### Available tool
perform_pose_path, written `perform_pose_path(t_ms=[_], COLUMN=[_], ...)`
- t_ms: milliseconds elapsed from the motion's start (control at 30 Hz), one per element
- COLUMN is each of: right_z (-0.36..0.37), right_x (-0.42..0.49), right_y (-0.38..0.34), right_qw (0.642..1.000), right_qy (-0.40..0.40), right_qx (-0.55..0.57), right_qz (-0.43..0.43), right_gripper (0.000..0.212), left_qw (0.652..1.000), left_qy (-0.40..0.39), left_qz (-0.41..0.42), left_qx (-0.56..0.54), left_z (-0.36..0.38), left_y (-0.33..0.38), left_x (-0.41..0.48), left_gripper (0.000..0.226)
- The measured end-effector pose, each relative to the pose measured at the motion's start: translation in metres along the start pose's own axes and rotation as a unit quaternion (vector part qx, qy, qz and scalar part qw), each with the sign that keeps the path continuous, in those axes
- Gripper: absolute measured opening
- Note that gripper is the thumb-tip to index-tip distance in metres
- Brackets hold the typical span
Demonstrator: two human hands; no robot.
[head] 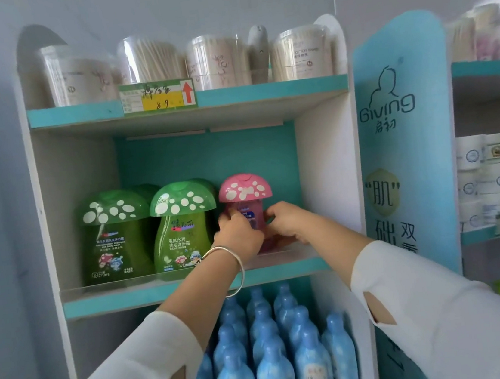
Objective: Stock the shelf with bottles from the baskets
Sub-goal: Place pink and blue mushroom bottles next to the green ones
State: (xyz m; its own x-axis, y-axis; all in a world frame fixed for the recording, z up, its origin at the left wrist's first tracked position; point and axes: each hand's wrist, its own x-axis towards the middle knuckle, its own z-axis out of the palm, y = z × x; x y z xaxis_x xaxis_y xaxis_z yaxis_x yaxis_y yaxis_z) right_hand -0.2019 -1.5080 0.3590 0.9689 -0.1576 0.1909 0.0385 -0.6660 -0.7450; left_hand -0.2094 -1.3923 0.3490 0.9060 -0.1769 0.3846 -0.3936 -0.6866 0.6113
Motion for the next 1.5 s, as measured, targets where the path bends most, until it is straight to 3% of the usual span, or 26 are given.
perform_pose_path(t_ms=[267, 367, 533, 767, 933, 1133, 1500], right_z=[-0.002, -0.014, -0.027, -0.052, -0.071, -0.088, -0.079], right_x=[-0.013, -0.029, -0.064, -0.149, -0.215, -0.300, -0.389], right_y=[-0.006, -0.003, 0.008, 0.047, 0.119, 0.226, 0.355], right_qw=[0.997, 0.992, 0.977, 0.959, 0.953, 0.959, 0.941], right_qy=[0.015, 0.059, 0.144, 0.168, 0.155, 0.106, -0.004], right_qx=[-0.070, -0.095, -0.110, -0.184, -0.255, -0.241, -0.230], right_qz=[-0.012, -0.052, -0.114, -0.134, -0.057, 0.105, 0.250], right_gripper=[0.040, 0.047, 0.032, 0.026, 0.025, 0.028, 0.027], left_qw=[1.000, 0.998, 0.985, 0.974, 0.954, 0.927, 0.870], left_qy=[-0.008, 0.013, 0.088, 0.054, -0.036, -0.171, -0.289], left_qz=[0.007, 0.040, 0.124, 0.190, 0.255, 0.289, 0.350], left_qx=[0.026, 0.053, 0.080, 0.113, 0.153, 0.165, 0.194], left_z=[-0.004, -0.007, -0.006, 0.020, 0.088, 0.176, 0.295], left_y=[0.000, 0.002, 0.015, 0.049, 0.074, 0.092, 0.111], left_x=[-0.006, -0.017, -0.047, -0.109, -0.167, -0.241, -0.328], left_gripper=[0.056, 0.051, 0.036, 0.026, 0.026, 0.026, 0.031])
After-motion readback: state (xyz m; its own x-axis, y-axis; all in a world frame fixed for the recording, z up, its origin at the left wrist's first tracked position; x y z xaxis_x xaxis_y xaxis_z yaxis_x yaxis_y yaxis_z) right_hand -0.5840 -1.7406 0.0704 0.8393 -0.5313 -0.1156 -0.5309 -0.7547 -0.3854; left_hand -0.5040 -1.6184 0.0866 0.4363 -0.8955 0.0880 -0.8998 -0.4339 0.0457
